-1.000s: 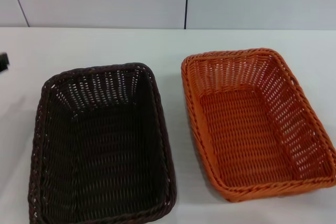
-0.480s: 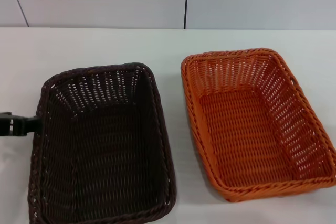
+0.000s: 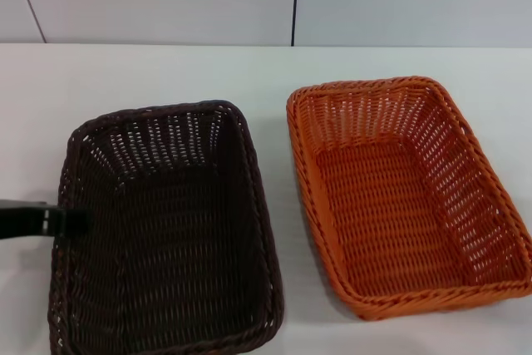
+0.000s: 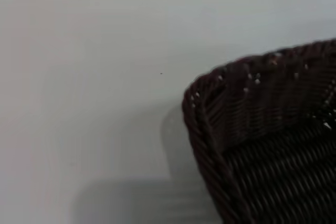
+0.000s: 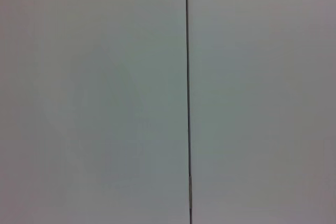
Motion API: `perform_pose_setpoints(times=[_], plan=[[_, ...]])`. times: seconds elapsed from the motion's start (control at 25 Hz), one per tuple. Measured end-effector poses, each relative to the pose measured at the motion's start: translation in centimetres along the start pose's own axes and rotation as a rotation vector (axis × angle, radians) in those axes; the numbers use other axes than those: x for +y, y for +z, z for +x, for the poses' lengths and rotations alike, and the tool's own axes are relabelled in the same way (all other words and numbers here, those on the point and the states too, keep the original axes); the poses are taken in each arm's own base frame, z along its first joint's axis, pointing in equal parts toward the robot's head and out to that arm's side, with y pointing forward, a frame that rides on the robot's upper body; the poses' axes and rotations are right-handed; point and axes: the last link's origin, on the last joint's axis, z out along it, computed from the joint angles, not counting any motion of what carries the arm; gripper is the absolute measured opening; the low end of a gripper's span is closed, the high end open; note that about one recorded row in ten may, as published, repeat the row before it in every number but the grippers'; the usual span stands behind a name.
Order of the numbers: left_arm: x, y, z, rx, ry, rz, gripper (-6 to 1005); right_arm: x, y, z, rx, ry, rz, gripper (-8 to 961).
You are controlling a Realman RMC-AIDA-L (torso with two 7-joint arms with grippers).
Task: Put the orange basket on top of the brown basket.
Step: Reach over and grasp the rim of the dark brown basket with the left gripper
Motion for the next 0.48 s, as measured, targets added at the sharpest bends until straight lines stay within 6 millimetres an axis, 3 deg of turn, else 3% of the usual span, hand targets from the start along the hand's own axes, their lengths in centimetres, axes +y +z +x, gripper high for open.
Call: perform_pose_setpoints(times=[0.48], plan=[[1.2, 1.3, 0.1, -0.039, 0.008, -0.037, 654, 0.0, -0.1, 0.2, 0.010, -0.001, 0.000, 771]])
